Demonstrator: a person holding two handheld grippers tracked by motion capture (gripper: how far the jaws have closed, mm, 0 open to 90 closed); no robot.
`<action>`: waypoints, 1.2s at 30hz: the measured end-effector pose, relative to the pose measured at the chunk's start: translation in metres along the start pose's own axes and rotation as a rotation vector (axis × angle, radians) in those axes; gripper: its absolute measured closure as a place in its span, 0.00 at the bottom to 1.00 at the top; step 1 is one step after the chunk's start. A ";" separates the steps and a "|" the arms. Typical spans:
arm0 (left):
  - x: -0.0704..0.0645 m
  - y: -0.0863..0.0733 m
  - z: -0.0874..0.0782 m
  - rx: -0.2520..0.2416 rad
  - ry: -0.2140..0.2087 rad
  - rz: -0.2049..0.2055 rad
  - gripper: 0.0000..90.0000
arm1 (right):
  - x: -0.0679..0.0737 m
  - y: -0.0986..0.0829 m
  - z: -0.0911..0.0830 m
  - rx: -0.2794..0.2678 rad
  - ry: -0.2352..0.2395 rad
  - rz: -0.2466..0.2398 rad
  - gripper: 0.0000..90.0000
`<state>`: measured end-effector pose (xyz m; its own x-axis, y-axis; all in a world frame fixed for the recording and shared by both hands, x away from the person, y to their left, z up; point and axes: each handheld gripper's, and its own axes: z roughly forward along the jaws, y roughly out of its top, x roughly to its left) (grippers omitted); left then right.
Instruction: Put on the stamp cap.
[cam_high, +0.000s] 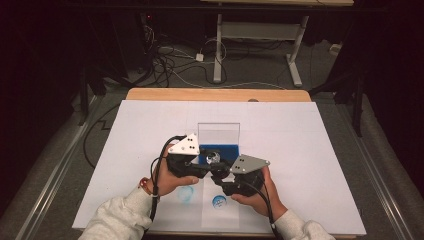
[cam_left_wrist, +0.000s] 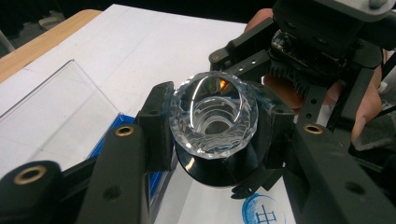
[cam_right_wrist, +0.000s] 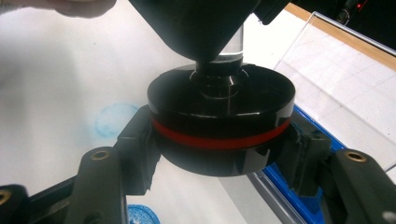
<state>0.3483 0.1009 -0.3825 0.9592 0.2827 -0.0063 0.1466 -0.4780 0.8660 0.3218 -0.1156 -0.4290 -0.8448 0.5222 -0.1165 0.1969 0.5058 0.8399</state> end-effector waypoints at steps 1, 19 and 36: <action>0.000 0.000 0.000 0.000 0.000 -0.001 0.61 | 0.000 0.000 -0.001 -0.004 -0.001 -0.004 0.44; -0.007 0.000 0.005 0.037 0.039 0.026 0.61 | 0.001 -0.005 0.003 0.018 0.002 -0.028 0.44; -0.014 0.006 -0.005 0.019 0.072 0.059 0.61 | 0.000 -0.006 0.001 -0.023 -0.027 -0.035 0.42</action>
<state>0.3348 0.0984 -0.3752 0.9464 0.3126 0.0812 0.0956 -0.5113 0.8541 0.3211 -0.1185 -0.4345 -0.8371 0.5230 -0.1604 0.1554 0.5085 0.8469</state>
